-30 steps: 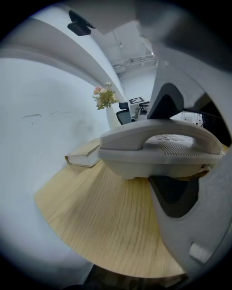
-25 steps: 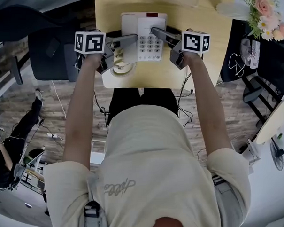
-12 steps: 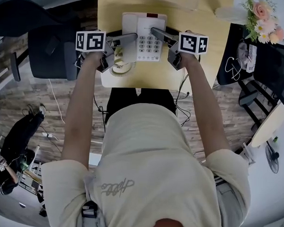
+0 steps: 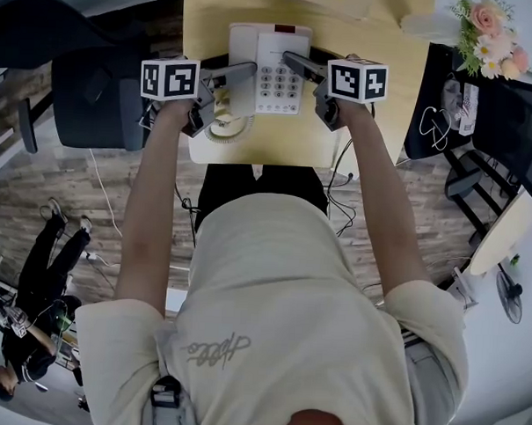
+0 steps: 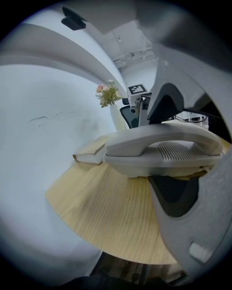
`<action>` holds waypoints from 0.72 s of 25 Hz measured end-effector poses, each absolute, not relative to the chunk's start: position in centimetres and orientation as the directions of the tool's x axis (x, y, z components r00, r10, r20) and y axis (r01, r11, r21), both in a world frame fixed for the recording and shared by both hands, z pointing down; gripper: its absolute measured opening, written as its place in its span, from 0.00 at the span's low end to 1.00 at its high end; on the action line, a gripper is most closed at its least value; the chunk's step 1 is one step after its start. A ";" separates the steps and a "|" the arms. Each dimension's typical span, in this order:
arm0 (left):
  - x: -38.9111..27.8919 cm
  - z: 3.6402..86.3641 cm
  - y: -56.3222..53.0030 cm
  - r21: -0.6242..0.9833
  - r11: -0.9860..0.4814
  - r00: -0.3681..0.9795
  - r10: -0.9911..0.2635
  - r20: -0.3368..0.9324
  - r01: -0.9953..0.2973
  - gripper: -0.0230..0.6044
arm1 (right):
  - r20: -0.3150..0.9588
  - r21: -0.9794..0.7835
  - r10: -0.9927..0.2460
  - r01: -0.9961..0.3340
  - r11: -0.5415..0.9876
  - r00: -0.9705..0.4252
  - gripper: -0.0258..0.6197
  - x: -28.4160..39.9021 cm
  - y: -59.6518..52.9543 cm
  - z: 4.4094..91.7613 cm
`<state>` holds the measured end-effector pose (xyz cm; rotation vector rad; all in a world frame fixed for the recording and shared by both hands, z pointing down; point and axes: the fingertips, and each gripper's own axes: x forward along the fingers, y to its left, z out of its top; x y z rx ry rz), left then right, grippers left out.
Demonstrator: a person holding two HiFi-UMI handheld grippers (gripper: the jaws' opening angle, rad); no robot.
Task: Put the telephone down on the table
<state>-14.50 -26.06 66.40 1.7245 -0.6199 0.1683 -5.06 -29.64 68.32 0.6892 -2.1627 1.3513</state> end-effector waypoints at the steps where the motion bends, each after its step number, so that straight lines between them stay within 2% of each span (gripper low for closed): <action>1: -14.6 66.2 -26.1 0.861 -0.128 0.843 -0.317 0.435 -0.493 0.66 | 0.648 -0.658 -0.153 -0.649 0.380 -0.746 0.43 -5.0 -29.6 68.4; 7: -14.8 65.7 -26.6 0.859 -0.137 0.841 -0.328 0.430 -0.493 0.66 | 0.679 -0.606 -0.155 -0.666 0.435 -0.718 0.42 -5.0 -29.4 68.0; 13: -13.5 66.8 -25.9 0.813 -0.162 0.819 -0.257 0.512 -0.559 0.66 | 0.677 -0.604 -0.170 -0.672 0.428 -0.716 0.42 -4.4 -29.0 68.1; 18: -13.5 66.9 -25.9 0.806 -0.154 0.808 -0.275 0.521 -0.572 0.66 | 0.667 -0.605 -0.183 -0.668 0.433 -0.722 0.42 -4.4 -28.9 68.1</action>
